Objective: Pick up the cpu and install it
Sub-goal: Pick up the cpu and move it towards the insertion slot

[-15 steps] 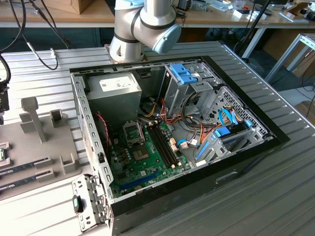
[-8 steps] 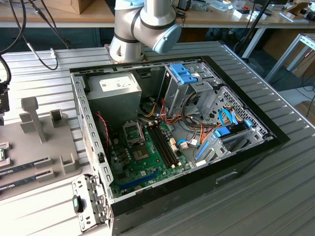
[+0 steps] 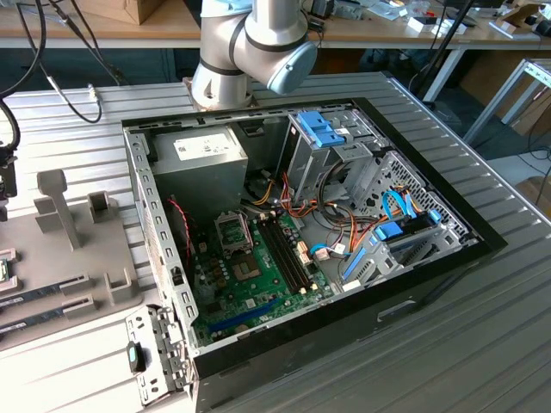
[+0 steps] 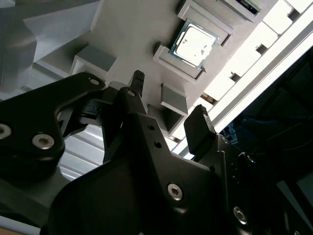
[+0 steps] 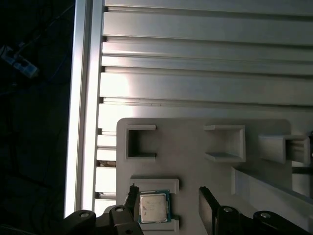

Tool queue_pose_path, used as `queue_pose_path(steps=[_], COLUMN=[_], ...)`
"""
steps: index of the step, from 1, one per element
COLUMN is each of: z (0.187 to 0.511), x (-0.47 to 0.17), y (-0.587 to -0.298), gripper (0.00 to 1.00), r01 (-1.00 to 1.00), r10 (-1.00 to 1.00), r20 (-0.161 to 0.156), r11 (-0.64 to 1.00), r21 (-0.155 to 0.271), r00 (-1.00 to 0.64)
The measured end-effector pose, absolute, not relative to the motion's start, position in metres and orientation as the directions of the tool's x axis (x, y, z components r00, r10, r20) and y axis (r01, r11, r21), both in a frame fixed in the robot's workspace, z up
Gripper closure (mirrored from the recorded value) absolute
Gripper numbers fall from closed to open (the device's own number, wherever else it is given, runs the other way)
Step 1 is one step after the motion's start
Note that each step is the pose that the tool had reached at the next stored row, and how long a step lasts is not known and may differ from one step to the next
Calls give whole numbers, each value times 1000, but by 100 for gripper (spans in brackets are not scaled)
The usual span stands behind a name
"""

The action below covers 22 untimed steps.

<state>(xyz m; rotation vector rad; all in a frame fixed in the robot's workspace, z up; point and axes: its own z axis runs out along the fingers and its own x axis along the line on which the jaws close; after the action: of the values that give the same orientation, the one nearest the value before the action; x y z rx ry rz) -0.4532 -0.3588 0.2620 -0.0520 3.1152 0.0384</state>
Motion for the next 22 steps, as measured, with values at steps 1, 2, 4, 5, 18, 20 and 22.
queue_pose_path(steps=[1, 2, 4, 5, 18, 20, 22], z=[262, 261, 261, 261, 257, 256, 255], x=[-453, -453, -453, -453, -453, -453, -453], y=[-359, -359, -360, -360, -361, -361, -361], gripper=[40, 40, 40, 40, 40, 40, 40], r01=[-34, -34, -34, -34, -34, -34, -34], r10=[-33, -33, -33, -33, -33, -33, -33], r20=[-26, -26, -26, -26, -26, -26, -26], r11=[999, 999, 999, 999, 999, 999, 999], r21=[24, 24, 24, 24, 24, 24, 24], r00=[-999, -999, -999, -999, -999, -999, -999])
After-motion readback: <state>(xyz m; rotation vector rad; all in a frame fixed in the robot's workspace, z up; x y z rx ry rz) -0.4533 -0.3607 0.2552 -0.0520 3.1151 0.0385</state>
